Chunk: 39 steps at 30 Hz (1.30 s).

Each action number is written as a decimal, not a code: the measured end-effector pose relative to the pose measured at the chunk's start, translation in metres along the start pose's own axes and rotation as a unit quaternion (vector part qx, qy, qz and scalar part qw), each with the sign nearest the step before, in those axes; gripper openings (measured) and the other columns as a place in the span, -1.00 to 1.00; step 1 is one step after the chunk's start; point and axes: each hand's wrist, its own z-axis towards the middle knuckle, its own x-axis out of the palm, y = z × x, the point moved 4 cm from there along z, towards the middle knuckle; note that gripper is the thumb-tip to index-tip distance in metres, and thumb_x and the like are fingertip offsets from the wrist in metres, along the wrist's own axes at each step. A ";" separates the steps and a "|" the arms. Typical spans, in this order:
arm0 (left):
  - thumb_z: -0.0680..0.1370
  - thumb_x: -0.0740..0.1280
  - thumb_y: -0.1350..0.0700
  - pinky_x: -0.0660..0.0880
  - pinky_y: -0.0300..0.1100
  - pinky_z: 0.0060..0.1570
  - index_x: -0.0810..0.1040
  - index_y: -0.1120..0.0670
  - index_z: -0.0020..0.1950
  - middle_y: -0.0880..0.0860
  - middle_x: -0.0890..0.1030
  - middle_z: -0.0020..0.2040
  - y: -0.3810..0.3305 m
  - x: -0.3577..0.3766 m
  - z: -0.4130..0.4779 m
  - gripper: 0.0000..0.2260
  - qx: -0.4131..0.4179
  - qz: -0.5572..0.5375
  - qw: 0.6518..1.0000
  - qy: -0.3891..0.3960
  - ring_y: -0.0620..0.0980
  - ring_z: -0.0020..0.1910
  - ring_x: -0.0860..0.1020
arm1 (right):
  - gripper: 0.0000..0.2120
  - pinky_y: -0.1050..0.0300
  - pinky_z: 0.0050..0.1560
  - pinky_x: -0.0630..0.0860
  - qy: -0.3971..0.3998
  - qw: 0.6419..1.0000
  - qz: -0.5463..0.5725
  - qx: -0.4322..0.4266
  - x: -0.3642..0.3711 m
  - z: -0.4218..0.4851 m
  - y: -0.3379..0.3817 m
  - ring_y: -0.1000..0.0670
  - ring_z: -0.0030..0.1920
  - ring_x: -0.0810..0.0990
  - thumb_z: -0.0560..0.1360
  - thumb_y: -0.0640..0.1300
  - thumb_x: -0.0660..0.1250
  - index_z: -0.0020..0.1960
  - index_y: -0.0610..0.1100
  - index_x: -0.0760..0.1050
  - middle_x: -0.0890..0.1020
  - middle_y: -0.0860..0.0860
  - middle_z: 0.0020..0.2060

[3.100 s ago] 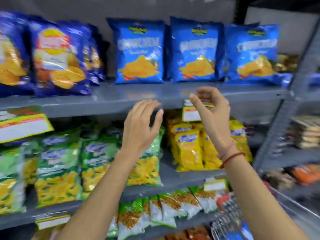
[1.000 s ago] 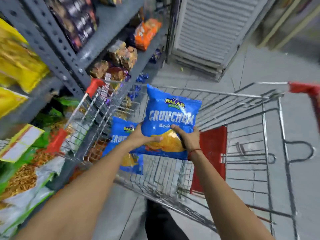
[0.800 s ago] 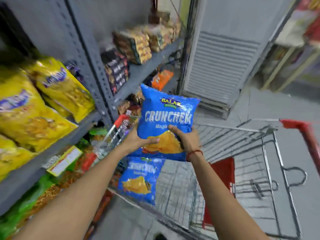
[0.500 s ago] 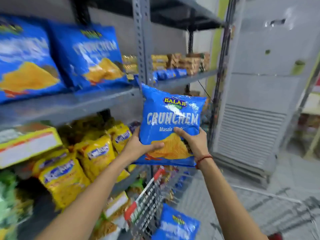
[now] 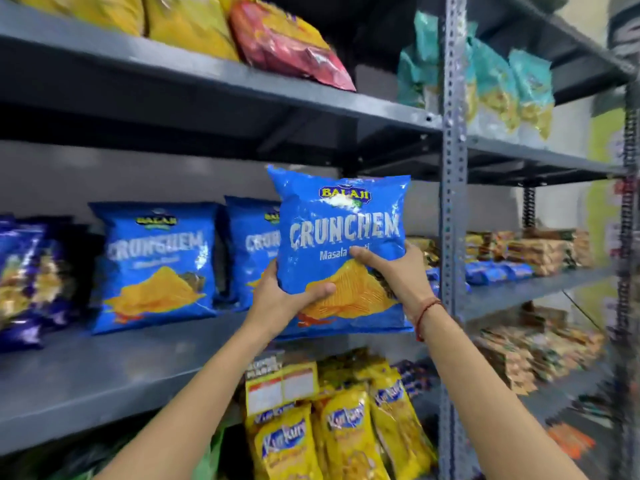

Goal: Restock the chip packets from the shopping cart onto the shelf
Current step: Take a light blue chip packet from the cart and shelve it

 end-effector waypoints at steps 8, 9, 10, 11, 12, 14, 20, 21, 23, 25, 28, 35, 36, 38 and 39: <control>0.18 0.60 -0.03 0.48 -0.14 0.02 0.33 -0.09 0.18 -0.09 0.52 0.07 0.019 -0.051 0.032 -0.33 -0.034 0.045 0.996 -0.072 -0.06 0.07 0.52 | 0.14 -0.14 0.32 0.46 0.080 0.996 0.000 0.030 0.078 0.036 -0.019 -0.08 0.33 0.48 0.01 0.32 0.59 0.43 -0.13 0.28 0.47 0.01 0.33; 0.18 0.59 -0.03 0.49 -0.12 0.04 0.32 -0.09 0.18 -0.07 0.52 0.09 0.024 -0.052 0.034 -0.32 -0.044 0.053 0.995 -0.073 -0.04 0.07 0.52 | 0.08 -0.14 0.35 0.42 0.083 0.996 0.006 0.042 0.084 0.038 -0.024 -0.08 0.35 0.44 0.10 0.24 0.60 0.46 -0.15 0.24 0.44 0.03 0.30; 0.15 0.59 -0.07 0.51 -0.09 0.06 0.32 -0.08 0.19 -0.05 0.52 0.11 0.031 -0.054 0.036 -0.29 -0.054 0.061 0.994 -0.076 -0.02 0.09 0.52 | 0.04 -0.14 0.36 0.42 0.087 0.995 0.009 0.055 0.088 0.039 -0.031 -0.10 0.36 0.44 0.14 0.19 0.60 0.46 -0.17 0.24 0.45 -0.01 0.31; 0.09 0.60 -0.12 0.52 -0.06 0.09 0.32 -0.08 0.19 -0.03 0.53 0.12 0.038 -0.056 0.039 -0.24 -0.069 0.067 0.992 -0.081 -0.01 0.09 0.53 | 0.00 -0.13 0.33 0.45 0.088 0.994 0.012 0.058 0.092 0.042 -0.038 -0.10 0.32 0.48 0.12 0.20 0.61 0.42 -0.17 0.31 0.50 -0.03 0.30; 0.03 0.61 -0.17 0.52 -0.04 0.11 0.33 -0.09 0.17 -0.02 0.54 0.13 0.044 -0.057 0.040 -0.19 -0.083 0.070 0.990 -0.088 0.00 0.09 0.54 | -0.05 -0.11 0.28 0.49 0.085 0.995 0.012 0.052 0.094 0.045 -0.044 -0.10 0.26 0.55 0.07 0.23 0.61 0.33 -0.15 0.42 0.57 -0.03 0.25; -0.01 0.59 -0.22 0.51 -0.01 0.14 0.33 -0.11 0.14 -0.02 0.56 0.14 0.052 -0.058 0.044 -0.19 -0.104 0.084 0.986 -0.097 0.00 0.08 0.55 | -0.06 -0.09 0.23 0.54 0.081 0.996 0.002 0.046 0.101 0.058 -0.066 -0.07 0.17 0.61 -0.02 0.33 0.59 0.24 -0.09 0.50 0.65 -0.04 0.15; 0.12 0.59 -0.18 0.52 -0.01 0.13 0.27 0.03 0.34 0.02 0.52 0.24 0.062 -0.063 0.046 -0.10 -0.143 0.122 0.977 -0.097 0.03 0.12 0.54 | 0.05 -0.12 0.28 0.50 0.068 0.995 -0.016 0.068 0.113 0.065 -0.086 -0.08 0.28 0.52 -0.05 0.47 0.51 0.30 -0.06 0.45 0.59 0.02 0.22; 0.11 0.58 -0.21 0.48 0.03 0.19 0.22 0.04 0.39 0.03 0.49 0.29 0.061 -0.063 0.045 -0.03 -0.142 0.139 0.974 -0.104 0.05 0.19 0.51 | 0.01 -0.11 0.32 0.45 0.065 0.995 -0.026 0.070 0.111 0.058 -0.078 -0.08 0.32 0.47 0.04 0.42 0.52 0.33 -0.08 0.41 0.54 0.05 0.25; 0.14 0.56 -0.24 0.35 0.08 0.33 0.12 0.04 0.46 0.07 0.32 0.43 0.054 -0.062 0.042 0.04 -0.125 0.186 0.967 -0.119 0.10 0.35 0.36 | -0.10 -0.06 0.35 0.39 0.063 0.995 -0.031 0.069 0.108 0.051 -0.070 -0.09 0.37 0.39 0.22 0.27 0.52 0.41 -0.09 0.30 0.47 0.00 0.29; 0.23 0.54 -0.17 0.25 0.05 0.37 0.04 0.03 0.49 0.10 0.16 0.49 0.044 -0.062 0.037 0.00 -0.088 0.236 0.957 -0.145 0.11 0.44 0.22 | -0.16 0.00 0.28 0.41 0.060 0.996 -0.028 0.053 0.100 0.046 -0.069 -0.11 0.35 0.41 0.29 0.21 0.50 0.43 -0.09 0.26 0.45 -0.07 0.33; 0.35 0.46 -0.13 0.29 0.01 0.32 0.12 0.02 0.46 0.09 0.23 0.43 0.023 -0.058 0.025 -0.19 0.019 0.290 0.936 -0.197 0.07 0.40 0.24 | -0.30 0.17 0.06 0.45 0.052 0.998 0.000 0.021 0.077 0.033 -0.062 -0.07 0.21 0.49 0.37 0.12 0.46 0.39 -0.11 0.30 0.50 -0.08 0.21; 0.46 0.38 0.08 0.50 -0.19 0.02 0.51 0.00 0.12 -0.15 0.49 -0.02 -0.003 0.025 -0.027 -0.75 0.180 0.249 0.943 -0.130 -0.15 0.05 0.51 | -0.75 0.21 -0.02 0.51 -0.031 0.998 0.042 -0.040 -0.013 -0.026 -0.068 0.09 -0.10 0.60 0.40 0.00 0.47 0.02 -0.09 0.56 0.63 0.10 -0.16; 0.45 0.37 0.07 0.50 -0.24 -0.01 0.53 0.00 0.10 -0.16 0.50 -0.04 0.004 0.043 -0.036 -0.77 0.184 0.239 0.948 -0.103 -0.19 0.03 0.52 | -0.79 0.24 -0.06 0.51 -0.038 0.998 0.035 -0.043 -0.027 -0.036 -0.076 0.12 -0.13 0.59 0.41 -0.02 0.46 -0.02 -0.08 0.56 0.63 0.10 -0.18; 0.44 0.35 0.06 0.50 -0.30 -0.07 0.55 0.01 0.06 -0.12 0.54 -0.06 0.024 0.079 -0.054 -0.79 0.176 0.218 0.959 -0.051 -0.22 -0.01 0.53 | -0.88 0.26 -0.10 0.52 -0.055 0.998 0.021 -0.032 -0.057 -0.057 -0.098 0.13 -0.16 0.58 0.42 -0.05 0.45 -0.09 -0.05 0.57 0.64 0.05 -0.20; 0.44 0.35 0.06 0.50 -0.30 -0.09 0.55 0.01 0.05 -0.10 0.56 -0.06 0.036 0.097 -0.062 -0.80 0.166 0.211 0.963 -0.023 -0.21 -0.03 0.53 | -0.90 0.28 -0.12 0.52 -0.063 0.998 0.014 -0.016 -0.071 -0.068 -0.112 0.13 -0.19 0.58 0.42 -0.06 0.45 -0.11 -0.05 0.57 0.64 0.02 -0.20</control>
